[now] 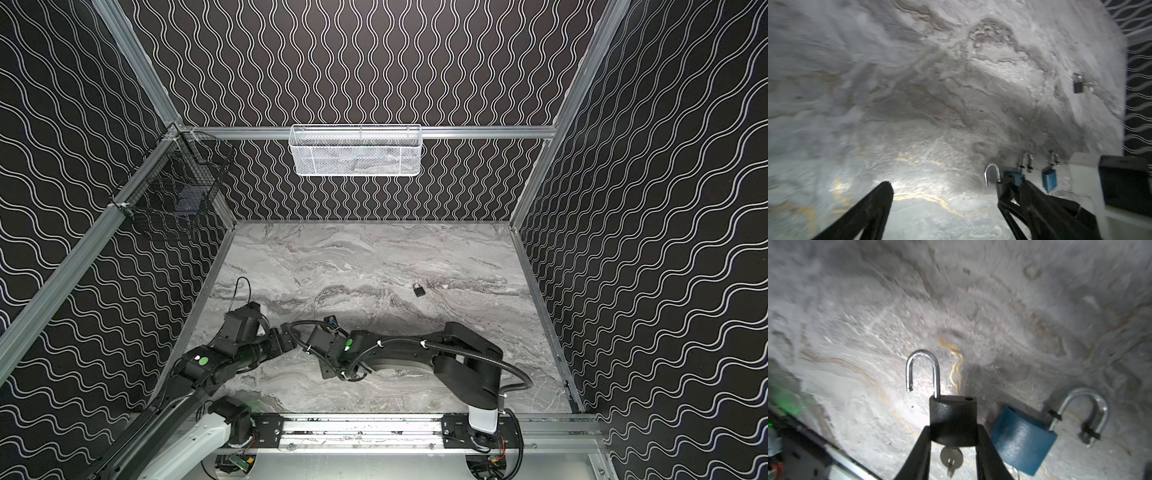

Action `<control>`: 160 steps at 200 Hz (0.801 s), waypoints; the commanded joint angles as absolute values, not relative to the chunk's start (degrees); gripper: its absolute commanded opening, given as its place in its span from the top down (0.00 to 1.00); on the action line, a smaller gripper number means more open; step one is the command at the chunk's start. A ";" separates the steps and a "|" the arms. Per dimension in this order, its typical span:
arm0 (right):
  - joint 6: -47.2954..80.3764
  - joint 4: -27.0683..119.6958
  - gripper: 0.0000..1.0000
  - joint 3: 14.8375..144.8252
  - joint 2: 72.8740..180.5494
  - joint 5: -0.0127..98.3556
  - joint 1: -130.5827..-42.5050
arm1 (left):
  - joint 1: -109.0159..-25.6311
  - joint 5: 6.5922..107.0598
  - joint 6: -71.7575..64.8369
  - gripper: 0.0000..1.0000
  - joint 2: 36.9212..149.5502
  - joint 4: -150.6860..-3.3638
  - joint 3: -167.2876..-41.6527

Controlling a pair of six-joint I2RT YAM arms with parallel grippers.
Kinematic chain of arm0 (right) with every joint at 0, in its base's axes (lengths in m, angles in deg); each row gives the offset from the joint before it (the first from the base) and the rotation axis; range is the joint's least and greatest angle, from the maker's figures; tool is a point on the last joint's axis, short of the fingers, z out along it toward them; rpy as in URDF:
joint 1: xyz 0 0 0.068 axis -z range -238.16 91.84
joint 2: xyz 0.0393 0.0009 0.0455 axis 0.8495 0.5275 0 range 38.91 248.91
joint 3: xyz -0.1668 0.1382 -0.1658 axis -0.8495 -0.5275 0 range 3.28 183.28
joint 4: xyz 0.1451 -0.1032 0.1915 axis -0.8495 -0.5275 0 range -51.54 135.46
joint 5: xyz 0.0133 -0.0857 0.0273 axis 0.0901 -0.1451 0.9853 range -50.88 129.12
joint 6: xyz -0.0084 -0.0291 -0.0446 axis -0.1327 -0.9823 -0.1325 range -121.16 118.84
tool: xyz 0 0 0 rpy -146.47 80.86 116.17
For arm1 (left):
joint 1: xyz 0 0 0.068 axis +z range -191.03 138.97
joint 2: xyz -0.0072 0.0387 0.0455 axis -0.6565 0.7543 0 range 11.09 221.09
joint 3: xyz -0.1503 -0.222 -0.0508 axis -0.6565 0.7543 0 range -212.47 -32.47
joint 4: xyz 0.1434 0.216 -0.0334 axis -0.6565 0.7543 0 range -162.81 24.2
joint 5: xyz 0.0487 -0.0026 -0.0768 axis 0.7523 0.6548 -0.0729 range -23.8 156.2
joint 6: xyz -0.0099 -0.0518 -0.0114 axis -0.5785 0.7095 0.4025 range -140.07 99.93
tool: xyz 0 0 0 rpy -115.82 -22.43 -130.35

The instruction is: Lock with the key

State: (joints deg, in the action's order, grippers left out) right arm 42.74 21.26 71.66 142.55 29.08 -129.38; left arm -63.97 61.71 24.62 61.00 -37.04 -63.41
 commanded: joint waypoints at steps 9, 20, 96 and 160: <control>41.15 24.97 0.86 68.28 138.20 31.22 -127.40 | -63.89 50.12 24.92 0.03 65.98 -55.32 -60.93; 40.88 25.63 0.86 66.95 136.37 31.71 -126.30 | -63.89 46.78 25.38 0.04 68.96 -60.77 -60.24; 40.17 30.52 0.86 56.58 126.57 35.51 -120.25 | -69.87 38.46 26.69 0.16 86.02 -78.17 -63.85; 40.24 31.45 0.86 56.19 124.63 36.13 -119.01 | -72.10 37.91 26.30 0.31 91.14 -79.70 -65.62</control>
State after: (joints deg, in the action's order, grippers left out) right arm 40.25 29.50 56.03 125.30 35.79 -119.48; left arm -71.97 38.93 26.46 90.27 -76.95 -64.74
